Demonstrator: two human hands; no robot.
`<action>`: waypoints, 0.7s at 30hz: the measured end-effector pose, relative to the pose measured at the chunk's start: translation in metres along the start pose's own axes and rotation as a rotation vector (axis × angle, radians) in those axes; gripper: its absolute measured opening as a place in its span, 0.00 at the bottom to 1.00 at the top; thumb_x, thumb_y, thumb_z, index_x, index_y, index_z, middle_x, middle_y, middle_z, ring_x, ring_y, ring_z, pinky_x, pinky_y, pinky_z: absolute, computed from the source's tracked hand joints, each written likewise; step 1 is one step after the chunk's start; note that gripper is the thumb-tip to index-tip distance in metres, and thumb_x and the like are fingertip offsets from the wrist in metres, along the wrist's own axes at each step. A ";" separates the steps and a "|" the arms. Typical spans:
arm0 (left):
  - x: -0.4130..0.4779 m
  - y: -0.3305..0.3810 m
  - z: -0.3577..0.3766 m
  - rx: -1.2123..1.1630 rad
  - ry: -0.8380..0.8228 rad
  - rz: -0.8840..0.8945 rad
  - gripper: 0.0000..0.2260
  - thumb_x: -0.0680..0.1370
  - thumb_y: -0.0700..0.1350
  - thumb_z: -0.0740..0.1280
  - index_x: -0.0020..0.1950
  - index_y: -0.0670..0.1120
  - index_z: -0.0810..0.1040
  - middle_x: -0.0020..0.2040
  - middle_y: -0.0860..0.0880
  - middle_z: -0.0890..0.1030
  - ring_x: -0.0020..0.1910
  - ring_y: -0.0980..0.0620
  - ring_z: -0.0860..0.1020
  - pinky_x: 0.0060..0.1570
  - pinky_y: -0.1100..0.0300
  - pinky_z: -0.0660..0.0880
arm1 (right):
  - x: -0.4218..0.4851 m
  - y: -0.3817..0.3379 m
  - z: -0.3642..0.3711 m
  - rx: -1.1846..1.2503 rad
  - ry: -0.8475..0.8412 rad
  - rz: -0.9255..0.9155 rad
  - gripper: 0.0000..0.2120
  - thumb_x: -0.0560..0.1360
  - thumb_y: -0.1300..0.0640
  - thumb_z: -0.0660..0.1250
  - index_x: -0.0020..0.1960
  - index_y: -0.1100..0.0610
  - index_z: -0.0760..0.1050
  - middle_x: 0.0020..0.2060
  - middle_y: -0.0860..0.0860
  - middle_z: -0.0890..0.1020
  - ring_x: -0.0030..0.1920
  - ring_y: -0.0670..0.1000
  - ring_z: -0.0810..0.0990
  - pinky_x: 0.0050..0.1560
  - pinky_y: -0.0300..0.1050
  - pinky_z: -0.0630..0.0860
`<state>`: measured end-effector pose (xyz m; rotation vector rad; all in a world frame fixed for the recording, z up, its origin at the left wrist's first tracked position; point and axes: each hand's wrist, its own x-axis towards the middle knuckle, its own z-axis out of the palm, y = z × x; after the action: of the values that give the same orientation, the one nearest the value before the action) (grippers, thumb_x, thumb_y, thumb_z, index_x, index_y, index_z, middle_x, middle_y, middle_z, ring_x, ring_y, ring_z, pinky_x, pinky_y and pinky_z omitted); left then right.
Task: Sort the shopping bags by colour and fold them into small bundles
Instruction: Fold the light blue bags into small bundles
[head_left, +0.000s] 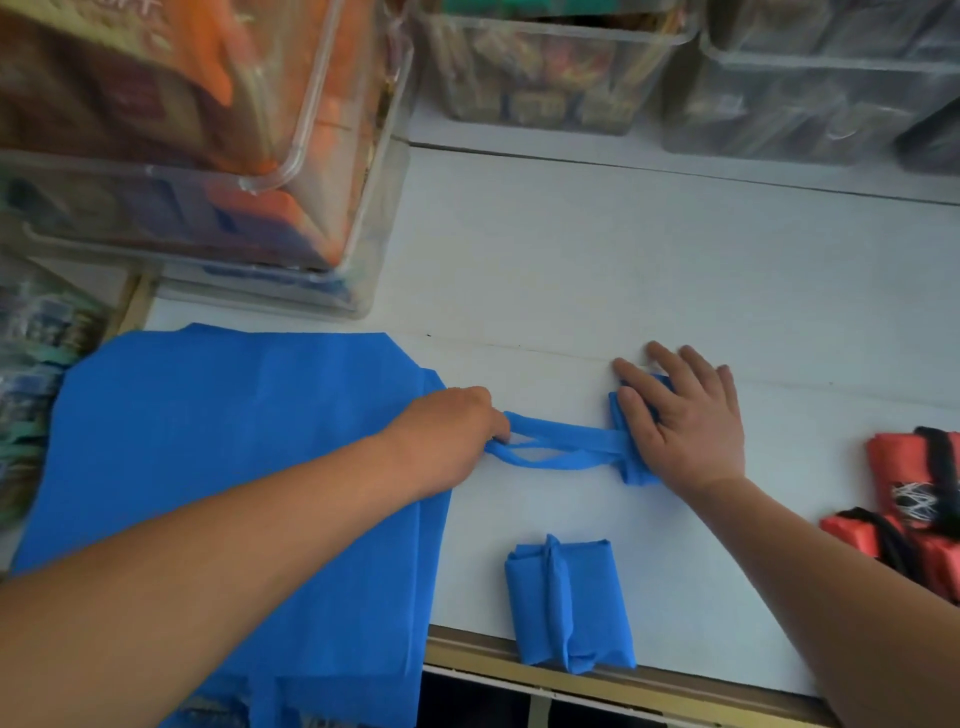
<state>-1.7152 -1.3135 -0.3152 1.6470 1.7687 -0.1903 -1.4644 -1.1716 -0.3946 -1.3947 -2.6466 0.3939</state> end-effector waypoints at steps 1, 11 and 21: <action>0.000 0.004 -0.003 0.027 0.011 0.000 0.09 0.81 0.44 0.66 0.59 0.54 0.80 0.51 0.54 0.70 0.52 0.48 0.76 0.44 0.54 0.70 | 0.000 0.000 0.000 0.003 0.002 0.000 0.20 0.82 0.38 0.53 0.70 0.38 0.75 0.73 0.48 0.73 0.75 0.60 0.65 0.75 0.65 0.58; -0.020 0.027 -0.013 -0.861 0.158 0.203 0.05 0.77 0.43 0.75 0.50 0.47 0.80 0.60 0.55 0.81 0.67 0.60 0.76 0.72 0.55 0.69 | -0.001 -0.001 0.000 -0.016 0.005 -0.008 0.21 0.82 0.39 0.54 0.70 0.39 0.75 0.73 0.50 0.73 0.74 0.61 0.66 0.75 0.65 0.58; 0.035 0.060 0.014 -1.364 0.494 -0.220 0.08 0.82 0.44 0.69 0.46 0.41 0.77 0.31 0.49 0.74 0.29 0.52 0.73 0.39 0.51 0.79 | -0.004 -0.003 -0.002 0.050 0.013 0.005 0.22 0.83 0.38 0.51 0.70 0.39 0.76 0.73 0.49 0.72 0.76 0.59 0.64 0.78 0.63 0.54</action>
<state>-1.6523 -1.2819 -0.3252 0.4895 1.6874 1.1605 -1.4647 -1.1762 -0.3921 -1.3843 -2.6055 0.4467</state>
